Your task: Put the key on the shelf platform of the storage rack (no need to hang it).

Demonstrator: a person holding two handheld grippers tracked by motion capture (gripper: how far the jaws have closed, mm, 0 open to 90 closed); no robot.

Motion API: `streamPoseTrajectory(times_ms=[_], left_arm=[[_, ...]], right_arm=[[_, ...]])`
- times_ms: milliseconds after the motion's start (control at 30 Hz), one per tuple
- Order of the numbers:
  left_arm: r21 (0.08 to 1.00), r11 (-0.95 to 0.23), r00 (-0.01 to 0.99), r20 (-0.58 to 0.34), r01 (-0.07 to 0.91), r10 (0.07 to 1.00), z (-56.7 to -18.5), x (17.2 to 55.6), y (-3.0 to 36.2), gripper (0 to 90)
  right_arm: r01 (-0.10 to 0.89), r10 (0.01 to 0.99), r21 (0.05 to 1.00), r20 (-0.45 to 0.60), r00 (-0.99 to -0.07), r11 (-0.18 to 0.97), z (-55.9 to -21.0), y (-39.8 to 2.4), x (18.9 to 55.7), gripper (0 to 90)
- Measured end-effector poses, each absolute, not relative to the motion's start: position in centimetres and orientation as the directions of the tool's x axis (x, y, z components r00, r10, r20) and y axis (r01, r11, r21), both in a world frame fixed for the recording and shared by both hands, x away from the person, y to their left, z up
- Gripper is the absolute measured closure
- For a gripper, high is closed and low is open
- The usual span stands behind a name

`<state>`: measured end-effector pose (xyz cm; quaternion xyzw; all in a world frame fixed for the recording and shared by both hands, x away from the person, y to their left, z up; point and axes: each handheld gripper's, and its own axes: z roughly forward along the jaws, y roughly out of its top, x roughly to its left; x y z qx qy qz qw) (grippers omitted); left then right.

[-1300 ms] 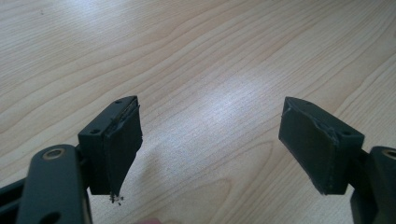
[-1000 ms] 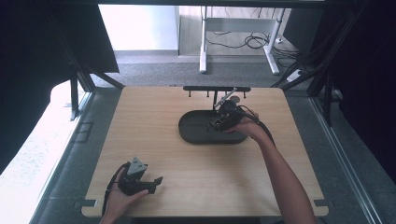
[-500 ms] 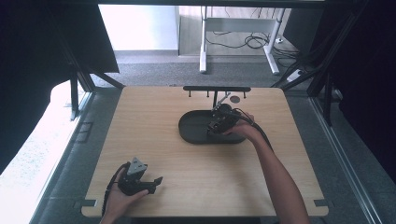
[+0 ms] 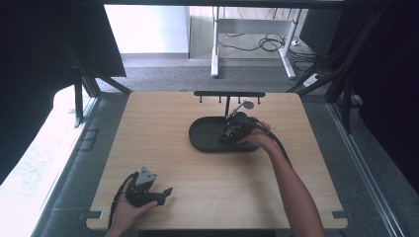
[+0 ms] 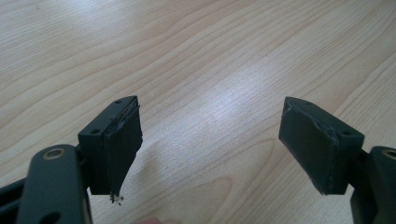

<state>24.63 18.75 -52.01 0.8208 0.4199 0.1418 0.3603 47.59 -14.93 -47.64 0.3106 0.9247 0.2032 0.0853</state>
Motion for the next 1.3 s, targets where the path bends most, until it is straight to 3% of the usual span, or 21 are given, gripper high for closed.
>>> streamPoseTrajectory(times_ms=[767,1300], left_arm=[[0.702,-0.399,0.612,-0.067,0.590,0.788,-52.3,24.7,18.5,21.4],[0.701,-0.400,0.616,-0.070,0.590,0.784,-52.3,24.6,18.3,21.4]], right_arm=[[0.581,0.645,0.395,-0.042,-0.763,0.712,-50.0,-16.4,48.1,47.7],[0.525,0.649,0.519,-0.080,-0.756,0.675,-47.0,-17.0,45.8,40.2]])
